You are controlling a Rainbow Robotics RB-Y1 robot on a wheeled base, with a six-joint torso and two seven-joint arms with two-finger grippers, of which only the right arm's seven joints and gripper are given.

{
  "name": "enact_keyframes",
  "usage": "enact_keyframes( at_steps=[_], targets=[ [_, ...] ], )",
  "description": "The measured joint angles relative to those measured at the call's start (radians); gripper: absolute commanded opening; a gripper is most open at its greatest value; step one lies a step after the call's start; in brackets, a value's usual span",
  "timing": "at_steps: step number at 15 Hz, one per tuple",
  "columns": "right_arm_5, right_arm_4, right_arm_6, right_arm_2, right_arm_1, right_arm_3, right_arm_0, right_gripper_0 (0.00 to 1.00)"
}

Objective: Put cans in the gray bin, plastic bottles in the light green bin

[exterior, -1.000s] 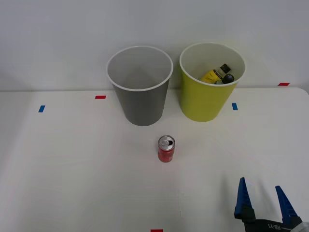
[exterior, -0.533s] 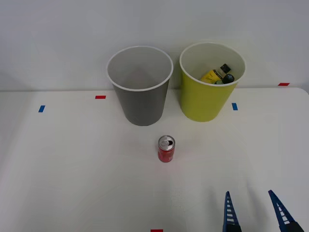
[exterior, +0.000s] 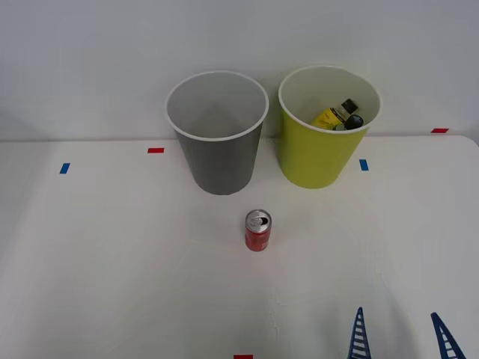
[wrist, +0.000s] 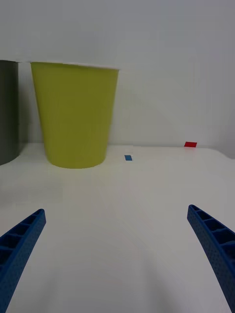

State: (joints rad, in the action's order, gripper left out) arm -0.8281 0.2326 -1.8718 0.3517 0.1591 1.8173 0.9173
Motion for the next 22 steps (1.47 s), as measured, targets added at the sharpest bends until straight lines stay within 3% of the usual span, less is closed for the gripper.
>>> enact_keyframes(
  at_steps=[6,22],
  targets=[
    [0.069,-0.043,-0.002,0.004,0.063,0.000,-0.027,1.00],
    [0.070,-0.042,-0.015,0.024,0.066,0.000,-0.025,1.00]
  ],
)
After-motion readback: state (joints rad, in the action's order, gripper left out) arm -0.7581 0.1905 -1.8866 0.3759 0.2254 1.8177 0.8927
